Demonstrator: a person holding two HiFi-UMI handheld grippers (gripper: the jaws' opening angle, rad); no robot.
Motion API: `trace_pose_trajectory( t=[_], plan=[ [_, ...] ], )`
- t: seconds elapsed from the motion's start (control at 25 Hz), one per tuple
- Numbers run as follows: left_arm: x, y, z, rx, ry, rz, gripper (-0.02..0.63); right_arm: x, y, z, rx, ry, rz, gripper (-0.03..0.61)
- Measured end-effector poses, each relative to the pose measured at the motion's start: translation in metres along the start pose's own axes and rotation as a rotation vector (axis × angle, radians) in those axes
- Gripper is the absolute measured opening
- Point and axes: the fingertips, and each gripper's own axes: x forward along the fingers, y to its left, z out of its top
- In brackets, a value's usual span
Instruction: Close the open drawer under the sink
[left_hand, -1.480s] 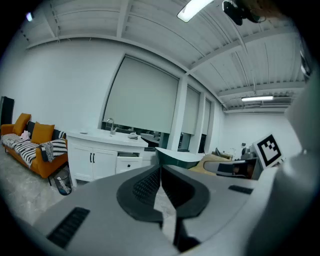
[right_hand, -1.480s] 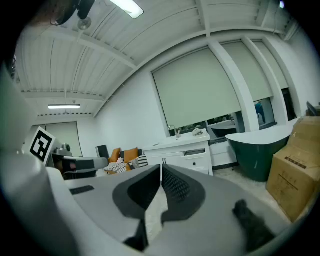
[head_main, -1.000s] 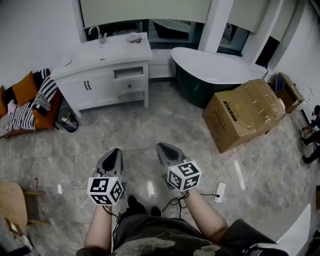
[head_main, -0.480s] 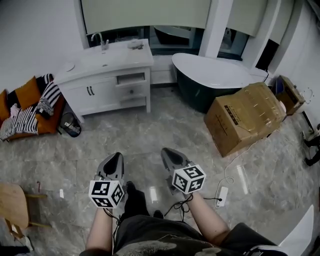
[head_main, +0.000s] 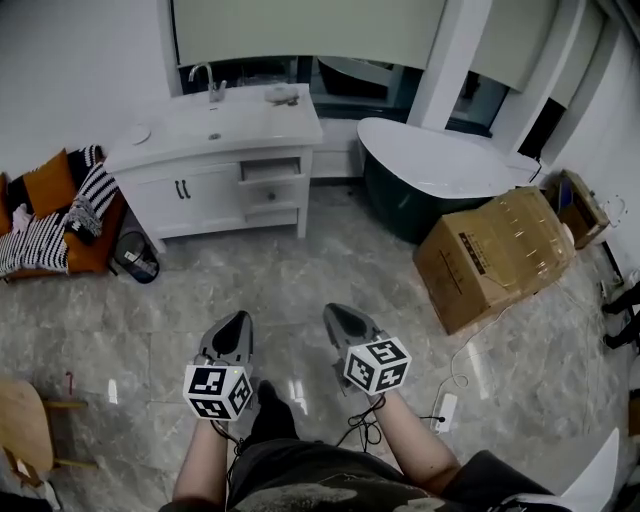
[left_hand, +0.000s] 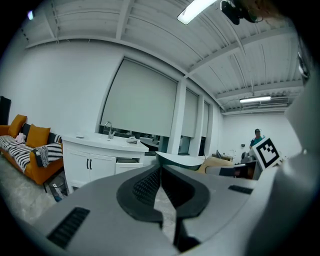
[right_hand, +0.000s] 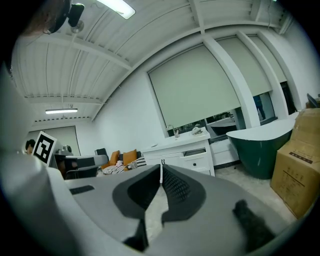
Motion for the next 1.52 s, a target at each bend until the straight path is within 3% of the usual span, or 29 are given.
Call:
trace_pose_trajectory(
  t=[0.68,1.12,1.52],
  plan=[
    [0.126,0.127,0.04,-0.02,0.05,-0.052,0.02,0.172,-0.033,0.045,-0.006,0.042,-0.076,0.031],
    [0.154,0.182,0.04,-0.009,0.084,-0.104,0.02,0.236,-0.032,0.042,-0.016,0.092,-0.126,0.031],
    [0.181,0.208,0.024,-0.055,0.107,-0.068,0.02,0.282,-0.054,0.033,-0.025,0.128,-0.122,0.031]
  ],
)
